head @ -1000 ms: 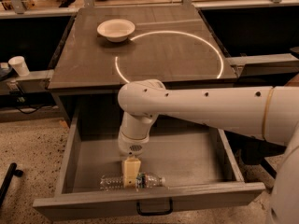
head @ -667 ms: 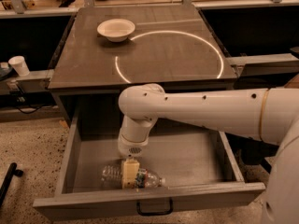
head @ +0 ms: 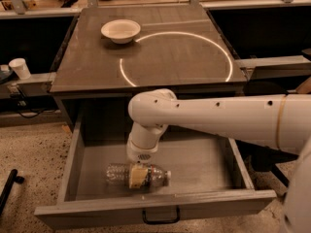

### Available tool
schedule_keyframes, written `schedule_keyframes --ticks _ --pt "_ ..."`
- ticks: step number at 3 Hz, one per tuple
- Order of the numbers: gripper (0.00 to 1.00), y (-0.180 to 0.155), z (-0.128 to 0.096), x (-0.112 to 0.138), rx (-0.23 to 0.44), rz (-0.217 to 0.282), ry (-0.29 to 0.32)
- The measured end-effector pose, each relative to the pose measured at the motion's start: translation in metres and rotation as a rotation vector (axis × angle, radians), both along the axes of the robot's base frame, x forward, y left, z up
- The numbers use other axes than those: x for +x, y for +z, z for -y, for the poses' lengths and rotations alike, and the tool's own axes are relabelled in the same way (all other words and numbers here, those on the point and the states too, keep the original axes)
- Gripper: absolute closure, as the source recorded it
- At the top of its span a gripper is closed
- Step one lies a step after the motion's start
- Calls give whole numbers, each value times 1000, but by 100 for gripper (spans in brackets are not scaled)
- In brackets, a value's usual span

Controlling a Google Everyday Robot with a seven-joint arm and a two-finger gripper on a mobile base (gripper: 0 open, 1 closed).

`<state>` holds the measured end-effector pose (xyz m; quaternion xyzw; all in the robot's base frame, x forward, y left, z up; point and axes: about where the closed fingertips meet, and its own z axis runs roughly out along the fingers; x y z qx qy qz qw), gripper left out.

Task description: Pick water bottle from top drawer and place on counter

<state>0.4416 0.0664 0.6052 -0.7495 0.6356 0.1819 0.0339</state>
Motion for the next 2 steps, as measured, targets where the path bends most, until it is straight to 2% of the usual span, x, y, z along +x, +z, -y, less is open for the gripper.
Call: schedule_keyframes --ticks 1,2 --pt "85 21 10 9 -16 56 -17" --pt "100 86 43 38 -57 194 -31"
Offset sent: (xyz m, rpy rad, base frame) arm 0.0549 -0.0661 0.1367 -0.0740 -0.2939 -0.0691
